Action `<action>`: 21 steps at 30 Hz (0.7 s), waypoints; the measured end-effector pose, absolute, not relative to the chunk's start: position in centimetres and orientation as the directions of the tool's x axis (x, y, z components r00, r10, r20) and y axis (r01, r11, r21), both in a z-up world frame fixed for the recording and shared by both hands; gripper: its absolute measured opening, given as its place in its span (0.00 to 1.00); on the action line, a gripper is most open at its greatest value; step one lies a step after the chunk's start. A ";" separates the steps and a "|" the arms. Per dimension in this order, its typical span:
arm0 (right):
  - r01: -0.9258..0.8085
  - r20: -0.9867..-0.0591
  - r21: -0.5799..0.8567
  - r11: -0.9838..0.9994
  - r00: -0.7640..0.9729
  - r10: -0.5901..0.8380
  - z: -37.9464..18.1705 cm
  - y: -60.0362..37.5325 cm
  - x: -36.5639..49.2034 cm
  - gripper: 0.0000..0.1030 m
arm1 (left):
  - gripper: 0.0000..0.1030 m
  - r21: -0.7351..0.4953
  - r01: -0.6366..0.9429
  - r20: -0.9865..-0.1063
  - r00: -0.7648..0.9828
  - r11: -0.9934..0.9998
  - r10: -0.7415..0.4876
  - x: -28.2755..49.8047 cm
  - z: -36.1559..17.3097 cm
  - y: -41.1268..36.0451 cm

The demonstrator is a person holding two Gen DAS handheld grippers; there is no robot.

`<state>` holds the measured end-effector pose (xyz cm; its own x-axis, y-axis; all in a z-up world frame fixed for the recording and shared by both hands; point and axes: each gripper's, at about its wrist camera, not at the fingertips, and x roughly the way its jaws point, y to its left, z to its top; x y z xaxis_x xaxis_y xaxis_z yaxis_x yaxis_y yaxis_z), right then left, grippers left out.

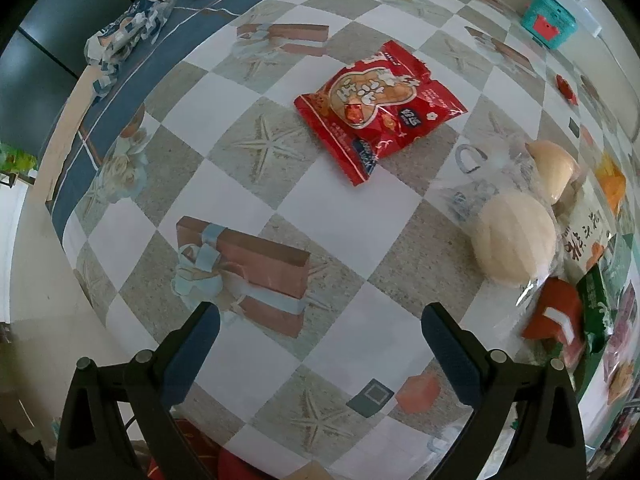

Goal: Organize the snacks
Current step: 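Grasp the green-edged round biscuit pack with the right tool, then lift the biscuit pack with the right tool while the left tool grasps the plastic-wrapped bun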

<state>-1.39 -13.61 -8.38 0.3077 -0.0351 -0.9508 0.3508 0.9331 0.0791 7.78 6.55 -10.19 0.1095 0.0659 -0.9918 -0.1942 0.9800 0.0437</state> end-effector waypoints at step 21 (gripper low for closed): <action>0.462 -0.885 0.162 0.872 0.459 -0.078 -2.6 -18.8 -1.7 0.59 | 0.98 -0.008 -0.152 -0.983 0.182 0.988 0.020 7.7 -7.3 3.9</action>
<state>-1.74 -18.81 -2.57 0.4587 -0.0785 -0.8851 0.4617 0.8721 0.1619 7.67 3.89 -7.30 0.1822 0.0202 -0.9830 -0.1515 0.9884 -0.0077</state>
